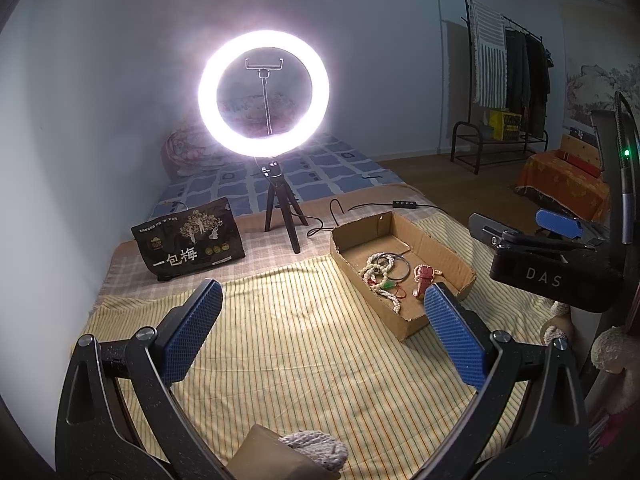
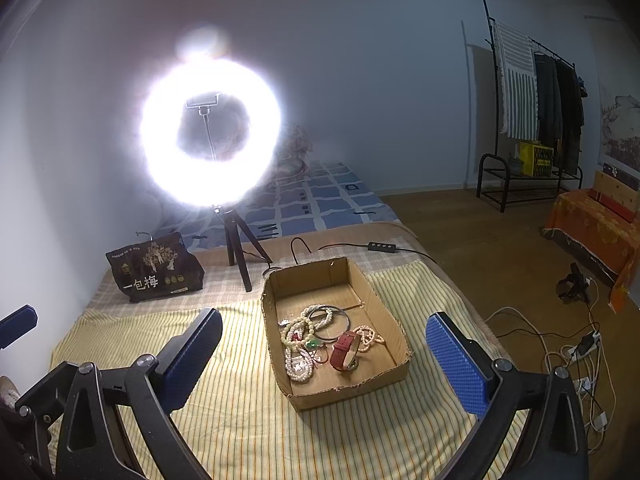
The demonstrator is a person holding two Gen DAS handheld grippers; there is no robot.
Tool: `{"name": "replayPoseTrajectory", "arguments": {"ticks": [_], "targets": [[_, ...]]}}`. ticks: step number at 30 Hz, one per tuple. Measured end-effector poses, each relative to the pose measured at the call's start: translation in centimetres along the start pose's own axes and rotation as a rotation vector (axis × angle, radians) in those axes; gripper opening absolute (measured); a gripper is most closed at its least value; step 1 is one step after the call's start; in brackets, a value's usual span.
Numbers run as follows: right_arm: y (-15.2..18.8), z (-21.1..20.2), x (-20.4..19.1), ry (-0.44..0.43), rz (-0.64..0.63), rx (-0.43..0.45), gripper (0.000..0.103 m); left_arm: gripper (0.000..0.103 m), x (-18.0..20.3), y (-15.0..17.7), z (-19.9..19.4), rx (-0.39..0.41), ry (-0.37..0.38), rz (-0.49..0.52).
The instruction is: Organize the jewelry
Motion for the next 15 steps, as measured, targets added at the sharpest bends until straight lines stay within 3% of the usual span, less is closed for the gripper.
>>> {"name": "replayPoseTrajectory", "arguments": {"ticks": [15], "targets": [[0.25,0.2,-0.2,-0.01,-0.009,-0.006,0.103,0.103,-0.3,0.08,0.15,-0.005,0.002,-0.01]]}}
Point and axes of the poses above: each gripper's, at about its wrist camera, not at the fingertips, and z roughly the way its jaws point, x to its right, y to its underside, the point moved 2 cm from there along z, roughly the way its jaws point, and after that the axes turned 14 degrees about -z, right-handed, at the moved point
